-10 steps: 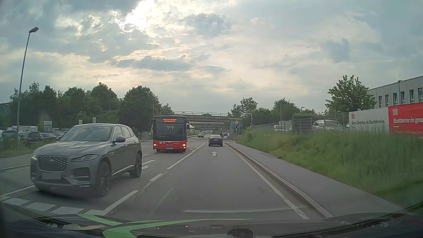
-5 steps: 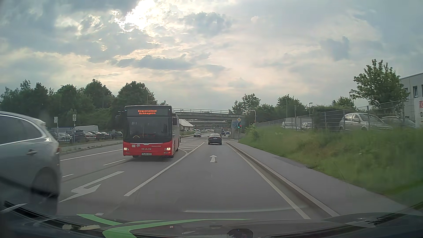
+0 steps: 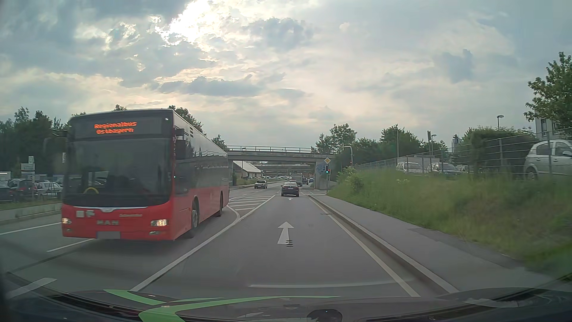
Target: Follow the waypoints while adhering to traffic rules and regulations
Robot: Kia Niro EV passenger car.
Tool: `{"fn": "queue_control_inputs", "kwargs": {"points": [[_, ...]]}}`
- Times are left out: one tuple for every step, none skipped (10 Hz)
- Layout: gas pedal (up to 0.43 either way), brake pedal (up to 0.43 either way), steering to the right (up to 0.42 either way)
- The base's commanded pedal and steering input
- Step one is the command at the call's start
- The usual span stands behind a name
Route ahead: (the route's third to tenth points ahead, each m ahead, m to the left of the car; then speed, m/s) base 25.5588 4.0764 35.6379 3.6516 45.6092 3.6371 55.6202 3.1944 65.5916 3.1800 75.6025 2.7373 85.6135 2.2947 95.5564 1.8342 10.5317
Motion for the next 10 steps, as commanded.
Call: {"fn": "queue_control_inputs", "kwargs": {"points": [[0.110,0.000,-0.002],[0.110,0.000,-0.002],[0.118,0.000,-0.002],[0.118,0.000,-0.003],[0.118,0.000,-0.004],[0.118,0.000,-0.005],[0.138,0.000,-0.005],[0.138,0.000,-0.005],[0.138,0.000,-0.005],[0.138,0.000,-0.005]]}}
